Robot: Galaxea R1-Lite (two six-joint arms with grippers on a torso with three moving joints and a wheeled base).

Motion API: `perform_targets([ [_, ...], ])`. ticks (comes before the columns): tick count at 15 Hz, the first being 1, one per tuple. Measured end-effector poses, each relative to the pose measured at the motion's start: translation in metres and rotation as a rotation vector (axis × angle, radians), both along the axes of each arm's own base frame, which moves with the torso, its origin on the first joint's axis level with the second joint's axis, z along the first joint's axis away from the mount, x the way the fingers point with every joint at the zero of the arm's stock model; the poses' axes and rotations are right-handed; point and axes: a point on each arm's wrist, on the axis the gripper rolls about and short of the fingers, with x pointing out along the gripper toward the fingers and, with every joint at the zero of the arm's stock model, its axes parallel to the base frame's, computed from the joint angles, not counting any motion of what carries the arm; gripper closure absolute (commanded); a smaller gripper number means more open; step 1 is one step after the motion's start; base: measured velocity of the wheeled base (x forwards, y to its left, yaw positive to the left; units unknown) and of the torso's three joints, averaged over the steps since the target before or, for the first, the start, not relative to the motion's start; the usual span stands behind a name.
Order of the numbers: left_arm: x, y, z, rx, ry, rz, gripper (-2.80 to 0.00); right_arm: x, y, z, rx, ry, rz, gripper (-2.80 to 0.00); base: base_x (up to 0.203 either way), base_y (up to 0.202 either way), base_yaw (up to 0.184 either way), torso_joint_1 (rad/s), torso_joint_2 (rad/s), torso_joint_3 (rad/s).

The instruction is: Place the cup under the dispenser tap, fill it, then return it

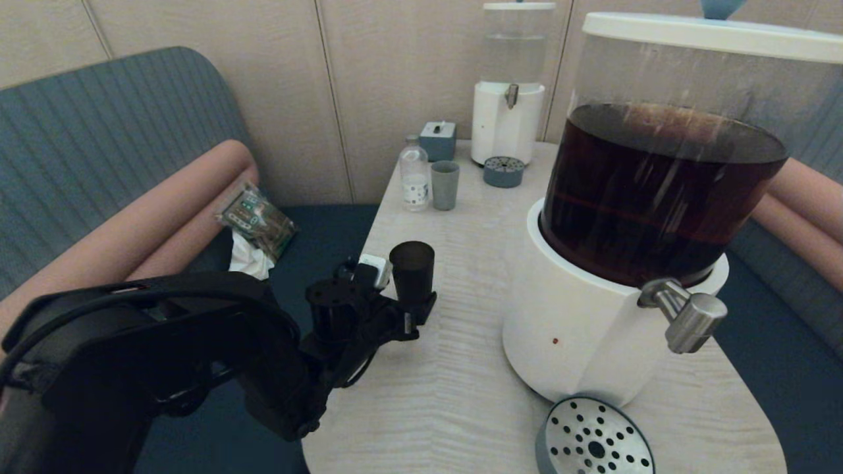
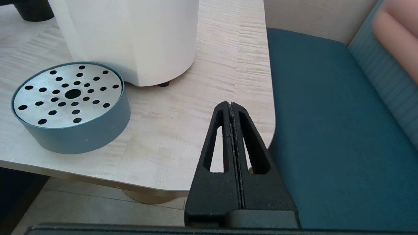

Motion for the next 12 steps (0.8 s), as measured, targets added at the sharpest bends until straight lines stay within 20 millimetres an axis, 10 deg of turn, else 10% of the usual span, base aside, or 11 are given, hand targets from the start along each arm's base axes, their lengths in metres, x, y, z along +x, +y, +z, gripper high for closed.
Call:
perform_targets([
  [12,-0.117,0.048,0.074,-0.028,-0.049,-0.049,-2.80,0.000,0.000,0.000,0.000,0.000,0.000,0.00,0.000,0.000,0.000,0.000,0.00,0.000],
])
